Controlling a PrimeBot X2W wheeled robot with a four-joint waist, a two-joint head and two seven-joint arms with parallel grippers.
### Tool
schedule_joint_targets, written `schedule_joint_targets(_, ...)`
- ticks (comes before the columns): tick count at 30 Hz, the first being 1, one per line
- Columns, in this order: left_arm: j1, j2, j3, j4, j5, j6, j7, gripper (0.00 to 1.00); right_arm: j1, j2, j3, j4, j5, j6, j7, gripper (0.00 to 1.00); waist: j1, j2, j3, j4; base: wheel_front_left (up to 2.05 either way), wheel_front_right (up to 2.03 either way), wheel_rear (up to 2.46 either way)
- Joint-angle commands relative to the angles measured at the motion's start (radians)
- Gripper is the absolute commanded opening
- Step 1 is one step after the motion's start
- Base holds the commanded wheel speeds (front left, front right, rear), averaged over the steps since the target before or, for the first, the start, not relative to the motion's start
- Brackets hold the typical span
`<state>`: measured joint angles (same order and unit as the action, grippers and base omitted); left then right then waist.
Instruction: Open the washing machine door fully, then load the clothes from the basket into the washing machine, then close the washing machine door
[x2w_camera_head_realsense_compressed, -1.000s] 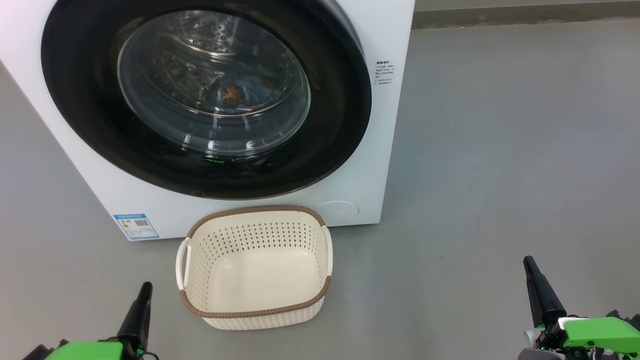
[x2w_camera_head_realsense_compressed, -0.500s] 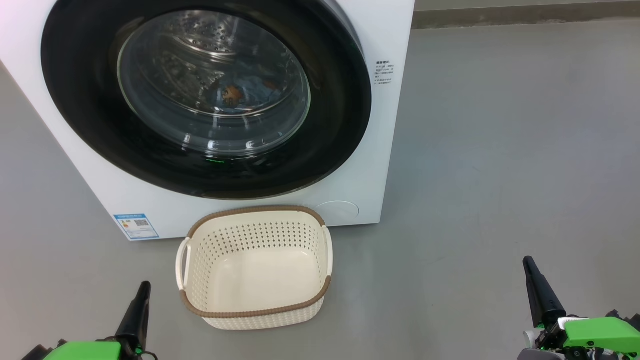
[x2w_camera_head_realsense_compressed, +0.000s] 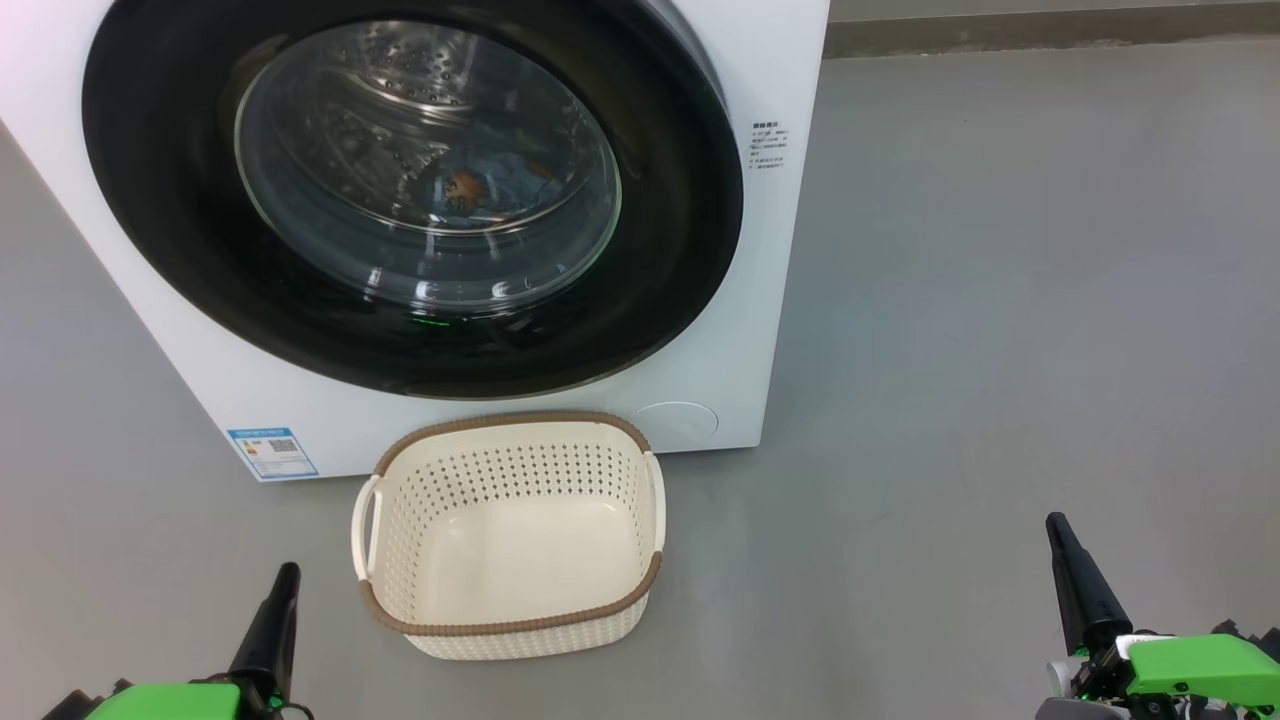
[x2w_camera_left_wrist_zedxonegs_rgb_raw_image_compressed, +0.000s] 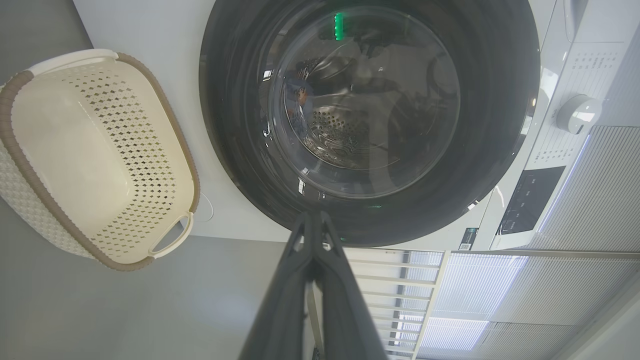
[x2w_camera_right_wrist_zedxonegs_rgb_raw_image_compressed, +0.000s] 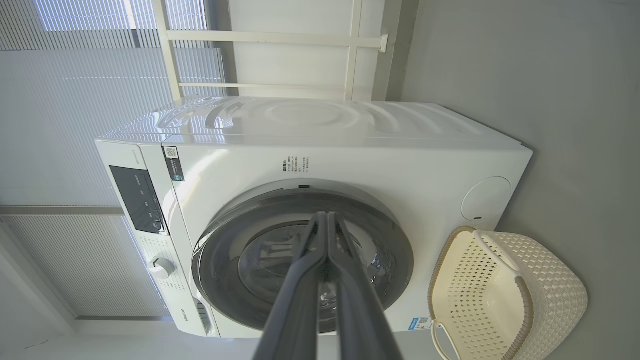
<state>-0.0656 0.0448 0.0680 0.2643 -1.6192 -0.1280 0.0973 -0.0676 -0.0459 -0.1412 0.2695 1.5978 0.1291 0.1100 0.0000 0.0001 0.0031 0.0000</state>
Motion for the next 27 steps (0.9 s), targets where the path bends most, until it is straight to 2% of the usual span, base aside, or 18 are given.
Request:
schedule_joint_targets(1,-0.041,0.015,0.033,-0.02,0.0,-0.003,0.006,0.0,-0.04,-0.004,0.027,-0.025,0.011,0.002,0.003,0.0,0.0,-0.0001,0.0,0.0,0.0,0.0,0.0)
schedule_joint_targets(27,-0.042,0.012,0.037,-0.019,0.004,-0.003,0.009,0.0,-0.04,-0.004,0.027,-0.025,0.011,0.002,0.003,0.0,0.0,-0.0001,0.0,0.0,0.0,0.0,0.0)
